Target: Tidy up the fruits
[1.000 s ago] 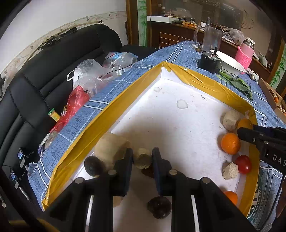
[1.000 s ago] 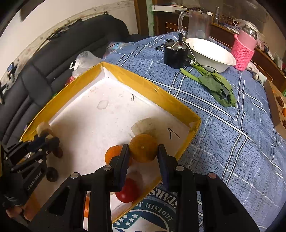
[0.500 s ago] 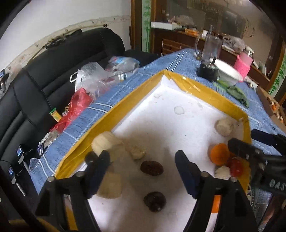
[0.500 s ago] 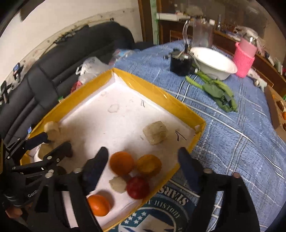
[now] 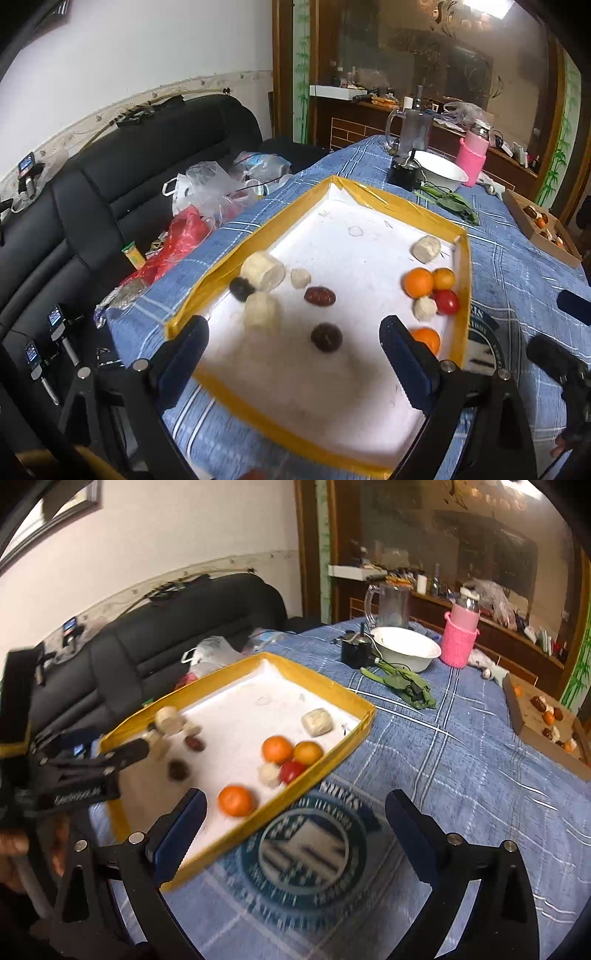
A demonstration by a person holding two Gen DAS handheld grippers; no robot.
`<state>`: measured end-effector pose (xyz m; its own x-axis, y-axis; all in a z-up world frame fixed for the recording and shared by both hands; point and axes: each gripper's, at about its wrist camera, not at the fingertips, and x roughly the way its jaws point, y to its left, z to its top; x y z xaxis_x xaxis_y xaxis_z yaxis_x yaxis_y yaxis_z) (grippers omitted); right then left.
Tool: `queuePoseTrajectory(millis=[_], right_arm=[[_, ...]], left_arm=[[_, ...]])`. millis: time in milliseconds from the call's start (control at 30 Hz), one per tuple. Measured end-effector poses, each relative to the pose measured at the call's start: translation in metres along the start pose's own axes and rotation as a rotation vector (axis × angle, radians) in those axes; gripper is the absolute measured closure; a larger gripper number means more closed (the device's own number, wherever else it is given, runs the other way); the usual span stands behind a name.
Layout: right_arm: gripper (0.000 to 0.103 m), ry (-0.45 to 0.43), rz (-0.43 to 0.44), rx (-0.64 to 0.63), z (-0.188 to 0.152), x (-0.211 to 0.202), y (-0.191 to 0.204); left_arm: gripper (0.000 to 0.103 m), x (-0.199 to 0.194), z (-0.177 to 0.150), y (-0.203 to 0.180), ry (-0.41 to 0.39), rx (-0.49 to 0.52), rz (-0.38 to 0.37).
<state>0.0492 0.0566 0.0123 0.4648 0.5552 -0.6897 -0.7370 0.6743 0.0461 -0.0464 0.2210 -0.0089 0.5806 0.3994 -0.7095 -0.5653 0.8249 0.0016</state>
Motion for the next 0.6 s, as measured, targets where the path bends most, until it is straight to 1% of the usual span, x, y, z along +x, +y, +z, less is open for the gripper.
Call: queuePoseTrajectory(millis=[133,233,333,467,533,600], right_arm=[[0.005,-0.019,0.009,-0.032,-0.015,-0.021,0.012],[0.005,-0.028,-0.007,-0.064,-0.024,-0.03,0.019],[0.005,-0.038,-0.016,-0.065,-0.028,-0.037,0.022],[0.005,-0.049,-0.013,-0.058,-0.029,-0.041,0.025],[0.005,-0.049,-0.009,-0.061,-0.03,-0.041,0.027],[0.005,-0.049,-0.005,-0.061,-0.031,-0.04,0.029]], left_arm=[[0.008,-0.021,-0.006,0.002,-0.032,-0.022,-0.019],[0.007,-0.031,-0.008,0.004,-0.044,-0.038,-0.019],[0.006,-0.039,-0.01,0.005,-0.051,-0.042,-0.005],[0.005,-0.043,-0.012,0.009,-0.044,-0.066,-0.026],[0.005,-0.044,-0.011,0.008,-0.054,-0.058,-0.001],[0.005,-0.044,-0.011,0.007,-0.052,-0.043,-0.007]])
